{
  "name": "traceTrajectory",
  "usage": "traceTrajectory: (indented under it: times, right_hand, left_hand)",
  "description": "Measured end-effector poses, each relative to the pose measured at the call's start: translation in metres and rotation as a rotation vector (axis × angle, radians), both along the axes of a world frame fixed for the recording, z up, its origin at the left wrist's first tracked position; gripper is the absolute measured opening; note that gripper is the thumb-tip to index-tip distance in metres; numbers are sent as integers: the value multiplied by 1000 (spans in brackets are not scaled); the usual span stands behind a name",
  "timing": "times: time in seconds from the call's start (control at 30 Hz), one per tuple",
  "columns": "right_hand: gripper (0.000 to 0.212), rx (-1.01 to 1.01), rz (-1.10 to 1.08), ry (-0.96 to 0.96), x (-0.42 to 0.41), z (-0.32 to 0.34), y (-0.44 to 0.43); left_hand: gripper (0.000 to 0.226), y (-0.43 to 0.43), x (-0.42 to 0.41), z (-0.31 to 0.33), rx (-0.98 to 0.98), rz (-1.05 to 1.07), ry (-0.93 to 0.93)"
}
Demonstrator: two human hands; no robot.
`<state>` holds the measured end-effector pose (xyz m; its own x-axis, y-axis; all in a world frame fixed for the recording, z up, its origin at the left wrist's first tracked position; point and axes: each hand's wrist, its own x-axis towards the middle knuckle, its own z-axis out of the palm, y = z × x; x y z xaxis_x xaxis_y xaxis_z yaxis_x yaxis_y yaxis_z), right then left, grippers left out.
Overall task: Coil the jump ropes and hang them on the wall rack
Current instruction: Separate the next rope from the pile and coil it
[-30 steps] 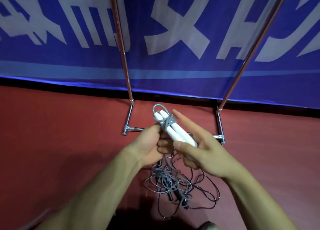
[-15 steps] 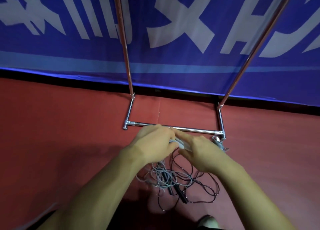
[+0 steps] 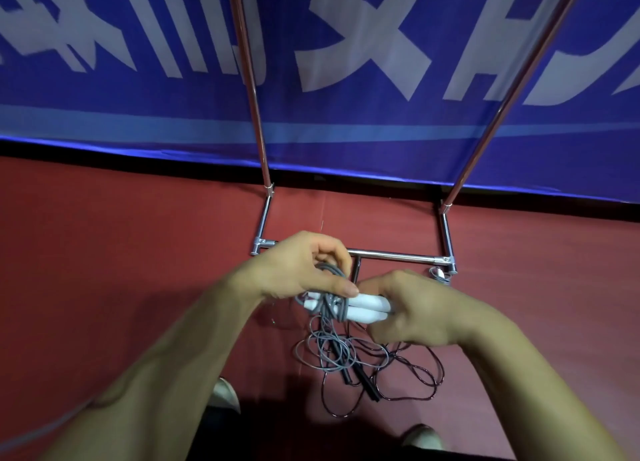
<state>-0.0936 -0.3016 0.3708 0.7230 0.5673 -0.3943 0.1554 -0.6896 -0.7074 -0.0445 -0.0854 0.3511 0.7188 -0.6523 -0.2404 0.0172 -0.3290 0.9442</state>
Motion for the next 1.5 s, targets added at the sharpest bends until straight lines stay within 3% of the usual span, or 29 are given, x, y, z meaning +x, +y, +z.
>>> traceTrajectory:
  times: [0.1,0.2,0.27,0.3,0.43,0.53,0.67,0.77,0.9,0.97,1.07,1.13,1.23,1.33,1.4,1.5]
  right_hand:
    - [27,197,-55,42,-4,9,1]
    - [24,448,-258,-8,-4,16,0]
    - [26,612,-474,-44,1,12,-4]
    - [32,641,-556,-59,4,8,-6]
    - [70,352,-564,-348,10,-16,-12]
    - [74,131,-588,-470,11,-22,-13]
    - [75,-284,-499,-410,11,-31,-8]
    - [68,-362,-281,-308,7,-30,-1]
    - [65,-289,-53,-218,4,-13,-4]
    - [60,-201,2,-182,3,-5,-4]
    - [61,30,-24,-139,3,-3,-4]
    - [63,183,-114,-108,1,-3,-4]
    - [62,403,-206,26,0,4,-3]
    - [84,647,-209,197,1,16,-4]
    - [96,767,-238,247,2,20,-1]
    - [85,833,-511,112,11,13,-3]
  left_hand:
    - [13,-1,1,3,-215,30,230]
    - [10,-14,-5,6,-520,179,628]
    - [20,-34,-11,6,-569,307,779]
    - [24,-43,-15,5,-523,364,761]
    - [33,-63,-18,-9,-149,432,357]
    - [37,-57,-18,-13,241,264,-75]
    - [37,-52,-23,-1,586,121,-540]
    - [29,-39,-17,1,619,79,-659]
    - [21,-19,-8,-4,377,53,-520]
    - [23,-13,-4,-6,202,107,-360]
    - [30,-8,1,-4,-75,192,-93]
    - [22,-8,4,-1,-176,230,53]
    - [17,-8,8,3,-352,218,427]
    - [24,-13,8,4,-599,206,759]
    - [28,-24,3,-3,-633,237,788]
    - [27,-49,-9,-9,-384,263,701]
